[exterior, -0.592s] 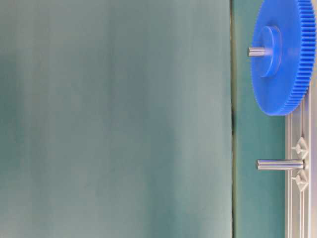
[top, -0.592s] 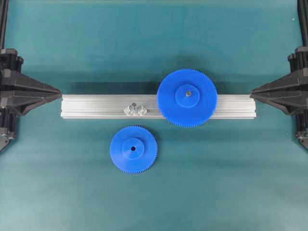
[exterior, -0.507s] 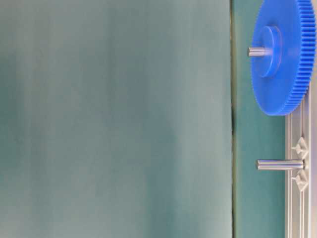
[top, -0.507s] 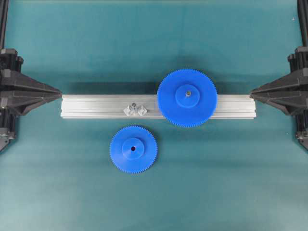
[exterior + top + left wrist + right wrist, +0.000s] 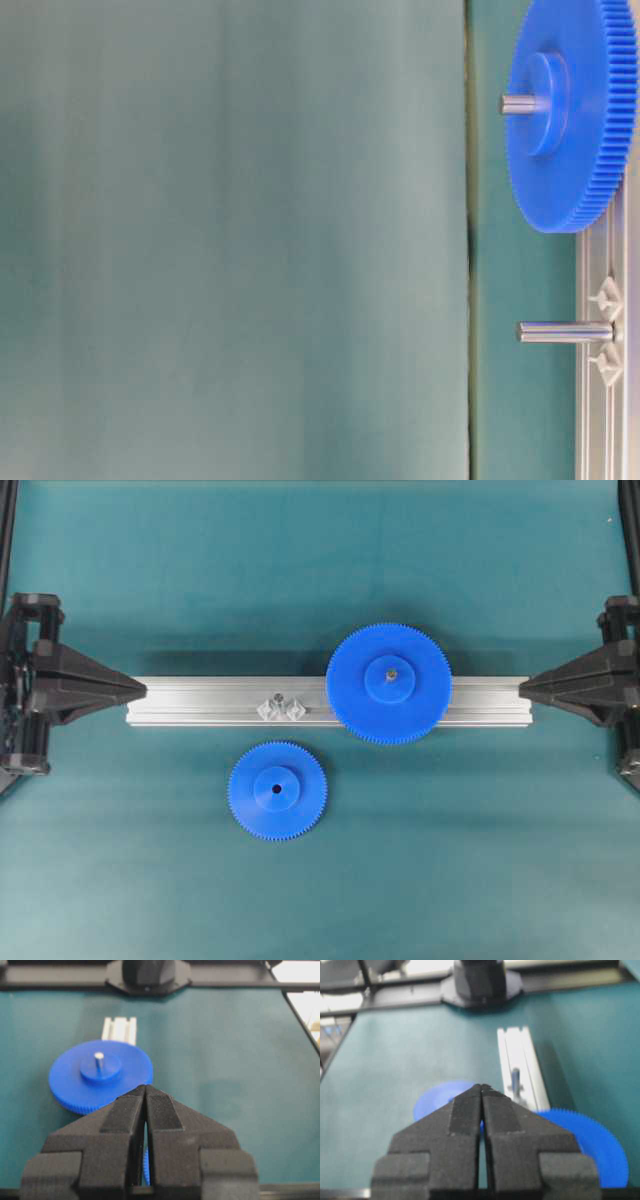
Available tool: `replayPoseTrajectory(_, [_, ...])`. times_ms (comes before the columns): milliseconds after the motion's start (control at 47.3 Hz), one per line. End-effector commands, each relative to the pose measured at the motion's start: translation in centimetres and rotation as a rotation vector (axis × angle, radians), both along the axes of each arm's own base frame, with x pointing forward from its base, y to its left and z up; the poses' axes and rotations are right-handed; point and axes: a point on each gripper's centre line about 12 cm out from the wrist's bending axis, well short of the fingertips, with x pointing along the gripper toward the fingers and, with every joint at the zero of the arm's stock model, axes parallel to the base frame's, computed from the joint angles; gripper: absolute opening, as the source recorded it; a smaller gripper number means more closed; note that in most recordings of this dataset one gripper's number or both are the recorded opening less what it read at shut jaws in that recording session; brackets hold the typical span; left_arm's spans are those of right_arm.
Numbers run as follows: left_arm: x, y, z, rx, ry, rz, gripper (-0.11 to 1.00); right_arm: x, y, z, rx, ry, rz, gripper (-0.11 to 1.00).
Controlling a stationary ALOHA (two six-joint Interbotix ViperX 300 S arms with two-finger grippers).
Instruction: Insert the small gear onto the shaft.
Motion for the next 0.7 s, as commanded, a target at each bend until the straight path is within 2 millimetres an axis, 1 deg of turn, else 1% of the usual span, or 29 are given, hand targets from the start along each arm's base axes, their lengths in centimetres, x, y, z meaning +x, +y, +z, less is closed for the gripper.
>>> replayPoseTrajectory(0, [0.9, -0.4, 1.0, 0.0, 0.002, -0.018, -0.02, 0.6, -0.1, 0.9, 0.013, 0.015, -0.008, 0.02])
replayPoseTrajectory(233, [3.3, -1.6, -0.4, -0.005, 0.115, -0.059, -0.02, 1.7, -0.2, 0.4, 0.012, 0.093, -0.011, 0.02])
replayPoseTrajectory(380, [4.0, -1.8, -1.6, -0.058, 0.198, -0.053, -0.02, 2.7, -0.2, -0.2, 0.014, 0.153, -0.012, 0.02])
replayPoseTrajectory(465, [4.3, -2.0, -1.6, -0.079, 0.213, -0.052, -0.02, 3.2, -0.2, -0.7, 0.016, 0.195, -0.01, 0.02])
replayPoseTrajectory(676, [4.9, -2.8, -1.8, -0.046, 0.264, -0.084, -0.02, 3.9, -0.4, -1.7, 0.017, 0.265, -0.019, 0.02])
